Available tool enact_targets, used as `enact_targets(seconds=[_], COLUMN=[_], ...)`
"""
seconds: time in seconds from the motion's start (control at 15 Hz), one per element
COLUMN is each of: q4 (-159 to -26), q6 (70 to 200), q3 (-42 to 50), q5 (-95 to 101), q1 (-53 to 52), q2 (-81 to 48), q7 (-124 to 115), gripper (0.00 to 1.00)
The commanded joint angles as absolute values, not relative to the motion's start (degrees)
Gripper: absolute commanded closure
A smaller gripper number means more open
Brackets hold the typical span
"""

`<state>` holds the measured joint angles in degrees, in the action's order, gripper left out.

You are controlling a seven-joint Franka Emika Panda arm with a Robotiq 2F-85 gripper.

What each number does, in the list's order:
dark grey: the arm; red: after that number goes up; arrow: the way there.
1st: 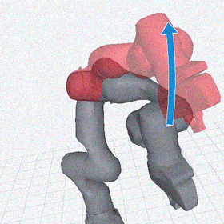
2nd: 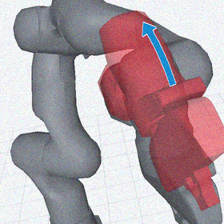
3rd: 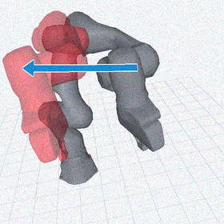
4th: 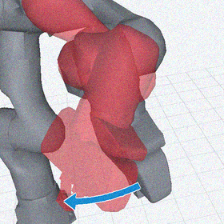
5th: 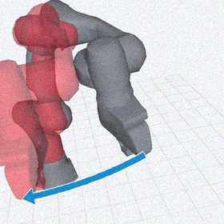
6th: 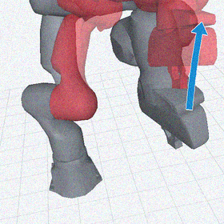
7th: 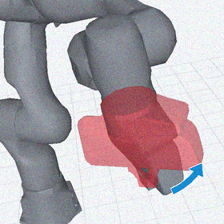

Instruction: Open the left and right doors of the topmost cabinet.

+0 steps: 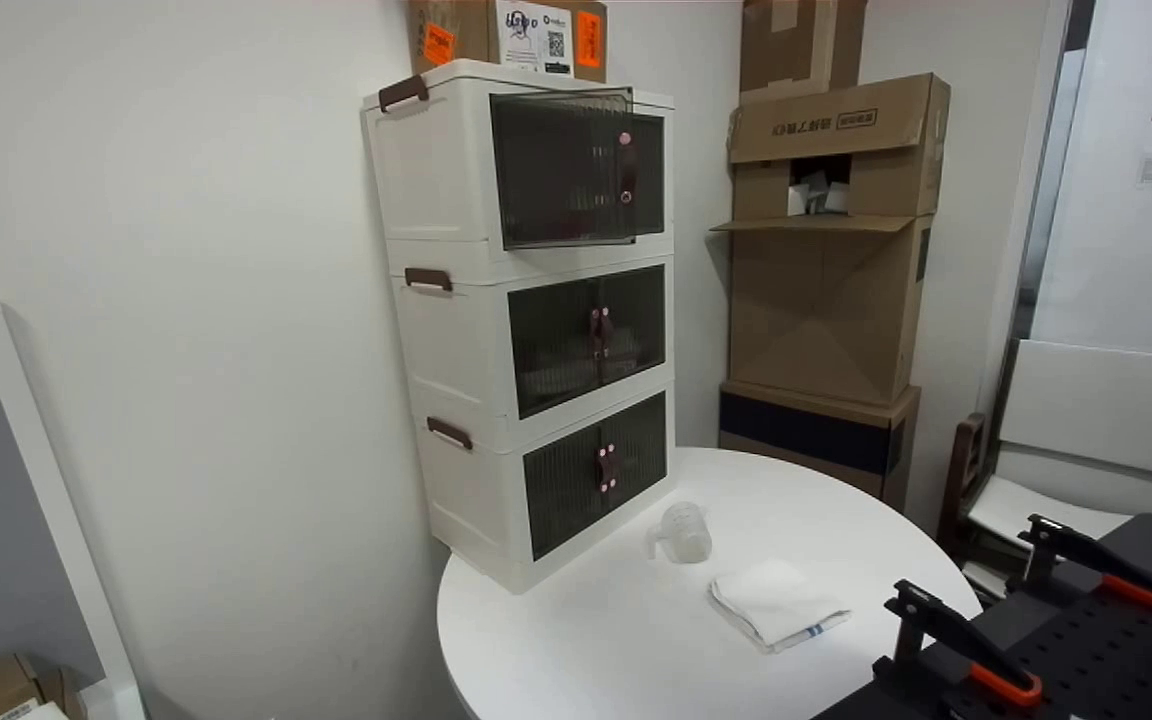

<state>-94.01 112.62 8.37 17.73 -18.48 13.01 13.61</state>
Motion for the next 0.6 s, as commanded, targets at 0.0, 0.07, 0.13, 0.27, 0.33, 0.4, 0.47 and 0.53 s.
enact_targets(seconds=[0.0, 0.07, 0.13, 0.27, 0.33, 0.4, 0.47, 0.53], q4=[-83.8, -82.5, -81.2, -80.5, -80.2, -80.3, -80.9, -81.4], q6=[106.1, 104.6, 102.9, 100.1, 98.6, 97.6, 97.0, 96.5], q3=[5.5, 4.9, 4.3, 2.7, 1.8, 0.9, 0.0, -0.7], q5=[8.9, 6.8, 4.8, 1.7, 1.0, 0.6, 0.7, 1.4], q1=[-12.3, -11.2, -10.1, -8.5, -8.0, -7.4, -7.1, -7.0], q2=[3.5, 1.9, 0.1, -2.3, -3.3, -4.0, -4.3, -4.6], q7=[23.6, 25.9, 28.0, 30.7, 31.4, 32.3, 32.9, 33.4], gripper=[0.00, 0.00, 0.00, 0.00, 0.00, 0.00, 0.00, 0.00])
